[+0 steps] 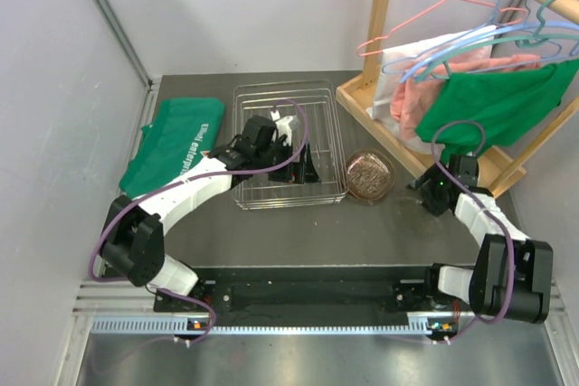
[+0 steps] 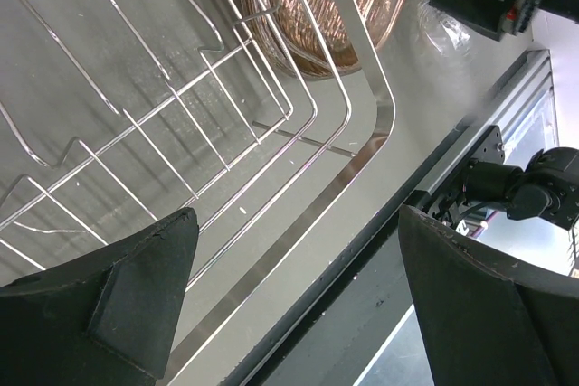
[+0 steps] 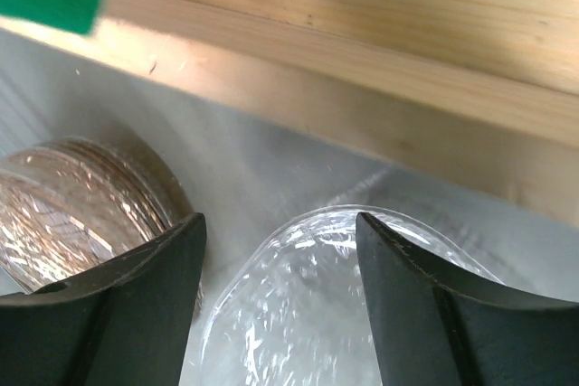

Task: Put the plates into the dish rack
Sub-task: Insert the plate into the dish rack.

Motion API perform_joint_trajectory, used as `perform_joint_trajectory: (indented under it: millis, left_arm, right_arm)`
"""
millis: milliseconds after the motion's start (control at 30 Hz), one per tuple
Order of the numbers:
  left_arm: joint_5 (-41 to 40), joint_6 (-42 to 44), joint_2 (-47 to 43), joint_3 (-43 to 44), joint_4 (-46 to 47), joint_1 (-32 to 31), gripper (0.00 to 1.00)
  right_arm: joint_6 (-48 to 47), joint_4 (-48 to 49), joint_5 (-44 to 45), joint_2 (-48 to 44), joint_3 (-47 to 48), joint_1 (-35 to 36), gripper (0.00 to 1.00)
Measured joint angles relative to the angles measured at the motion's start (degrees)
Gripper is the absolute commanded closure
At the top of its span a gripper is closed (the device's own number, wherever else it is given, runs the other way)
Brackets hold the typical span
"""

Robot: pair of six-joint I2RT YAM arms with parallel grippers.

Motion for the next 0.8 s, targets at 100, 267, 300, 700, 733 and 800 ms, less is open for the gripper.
perform_joint_trajectory:
  millis: [100,267,300,700,733,800]
  left_arm:
    - [0.02,-0.13,0.0,0.0,0.0,0.0,0.05]
    - [0.02,-0.42,0.0,0.0,0.02,0.0,0.05]
    - [0.02,-0.44,0.0,0.0,0.02,0.0,0.05]
    - [-0.52,-0.35,-0.2,0.0,-0.37,0.0,0.04]
    - [-0.79,-0.17,-0.33,-0.02,-0.42,0.0,0.03]
    - [-1.11,0.15,-0.61,-0.02,-0.42,0.02,0.04]
  right_arm:
    - [-1.57,-2.01,0.9,-3.5,0.0,0.0,0.32]
    - [-3.04,-3.8,1.29,-6.62,0.42,0.02,0.31]
    - [-3.19,-4.46,1.31,-7.02,0.5,0.0,0.3]
    - [-3.34,-25.46,13.79,-16.85,9.79,-0.44,0.18]
    - [-2.95,-27.06,14.29,-17.03,9.49,-1.03,0.18]
    - [-2.16,-28.55,14.1,-17.07,7.63,-2.47,0.19]
